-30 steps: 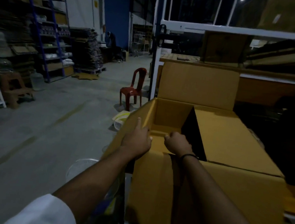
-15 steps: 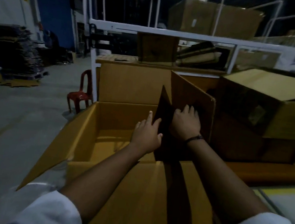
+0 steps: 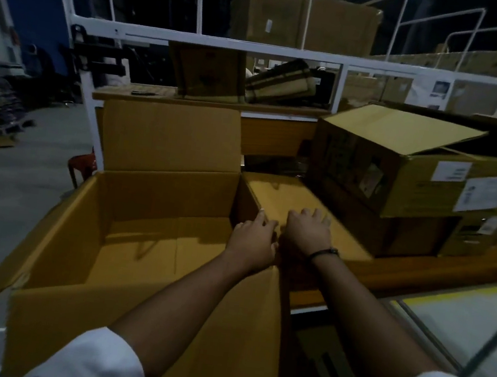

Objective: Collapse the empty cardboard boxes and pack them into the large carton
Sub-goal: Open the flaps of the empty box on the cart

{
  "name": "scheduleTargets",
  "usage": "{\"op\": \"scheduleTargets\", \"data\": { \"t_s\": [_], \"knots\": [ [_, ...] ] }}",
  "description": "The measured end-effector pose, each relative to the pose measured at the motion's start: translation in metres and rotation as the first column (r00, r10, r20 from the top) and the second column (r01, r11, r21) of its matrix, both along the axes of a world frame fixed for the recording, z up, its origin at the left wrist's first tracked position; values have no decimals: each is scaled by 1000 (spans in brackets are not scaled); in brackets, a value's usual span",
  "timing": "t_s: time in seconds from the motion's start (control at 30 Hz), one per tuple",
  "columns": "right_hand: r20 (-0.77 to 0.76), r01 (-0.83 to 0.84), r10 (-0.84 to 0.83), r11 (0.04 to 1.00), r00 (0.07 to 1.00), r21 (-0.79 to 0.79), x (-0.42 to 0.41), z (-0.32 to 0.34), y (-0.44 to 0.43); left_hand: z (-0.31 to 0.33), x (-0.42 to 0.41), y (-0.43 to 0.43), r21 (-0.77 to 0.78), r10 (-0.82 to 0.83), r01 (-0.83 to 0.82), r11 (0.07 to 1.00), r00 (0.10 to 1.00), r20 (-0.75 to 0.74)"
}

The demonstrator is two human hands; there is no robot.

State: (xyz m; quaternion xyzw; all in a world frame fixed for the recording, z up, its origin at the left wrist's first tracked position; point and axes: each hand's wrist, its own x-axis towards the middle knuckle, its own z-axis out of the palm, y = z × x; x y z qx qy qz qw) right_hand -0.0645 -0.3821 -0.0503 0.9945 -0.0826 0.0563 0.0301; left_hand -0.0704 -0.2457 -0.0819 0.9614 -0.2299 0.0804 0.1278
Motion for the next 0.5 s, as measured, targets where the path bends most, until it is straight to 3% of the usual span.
{"op": "scheduleTargets", "data": {
  "t_s": [0.1, 0.17, 0.23, 0.3, 0.37, 0.43, 0.5],
  "knots": [
    [-69, -17, 39, 954, 997, 299, -3, -31, -1, -11, -4, -5, -31, 19, -20, 999, 1000, -18],
    [-75, 9, 42, 822, 996, 570, -9, -44, 0, -17, -4, -3, -99, 39, -41, 994, 999, -20],
    [-10, 2, 7, 735, 1000, 678, -17, -50, 1, -21, -6, 3, -134, 54, -54, 990, 999, -6],
    [104, -83, 27, 812, 994, 577, -28, -51, 4, -23, -12, 16, -147, 74, -76, 986, 997, -20],
    [229, -208, 130, 911, 965, 357, -39, -49, 12, -25, -23, 35, -173, 93, -97, 980, 995, -29],
    [279, -350, 288, 914, 916, 206, -51, -52, 27, -26, -38, 58, -157, 108, -107, 982, 994, -3],
    [269, -451, 399, 876, 877, 169, -64, -59, 43, -29, -54, 83, -103, 122, -116, 988, 991, 50]
  ]
}}
